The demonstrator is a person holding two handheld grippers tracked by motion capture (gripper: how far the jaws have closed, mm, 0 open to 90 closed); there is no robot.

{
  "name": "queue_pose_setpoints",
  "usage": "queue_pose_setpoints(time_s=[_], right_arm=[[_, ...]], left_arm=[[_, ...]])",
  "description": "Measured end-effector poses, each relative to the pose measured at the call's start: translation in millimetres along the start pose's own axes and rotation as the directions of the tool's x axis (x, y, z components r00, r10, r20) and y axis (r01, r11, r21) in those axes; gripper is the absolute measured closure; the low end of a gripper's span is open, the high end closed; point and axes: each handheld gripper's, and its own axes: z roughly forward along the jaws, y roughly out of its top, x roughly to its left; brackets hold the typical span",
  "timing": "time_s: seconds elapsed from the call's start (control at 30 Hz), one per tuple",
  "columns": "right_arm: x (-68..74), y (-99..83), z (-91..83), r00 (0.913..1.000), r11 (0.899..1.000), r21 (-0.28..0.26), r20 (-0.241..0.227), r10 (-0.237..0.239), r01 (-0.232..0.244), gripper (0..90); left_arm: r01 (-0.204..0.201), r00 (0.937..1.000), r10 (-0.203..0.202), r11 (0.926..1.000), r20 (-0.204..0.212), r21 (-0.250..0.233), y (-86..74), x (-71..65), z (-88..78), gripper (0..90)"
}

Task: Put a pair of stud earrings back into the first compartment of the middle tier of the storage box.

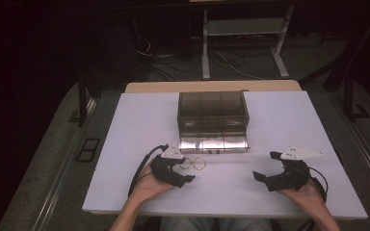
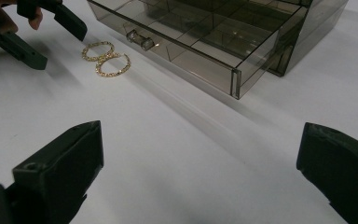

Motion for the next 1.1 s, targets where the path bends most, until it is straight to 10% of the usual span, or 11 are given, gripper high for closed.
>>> queue_pose_setpoints(time_s=[1.1], right_arm=[[1.9,-0.5,2.9,0.9999,1.0,0.012,-0.011,-0.011,0.011,0.0]], left_arm=[[0.011,0.9949,-0.006,0.9986,-0.101,0.052,0.9,5.8,13.5,76.0]])
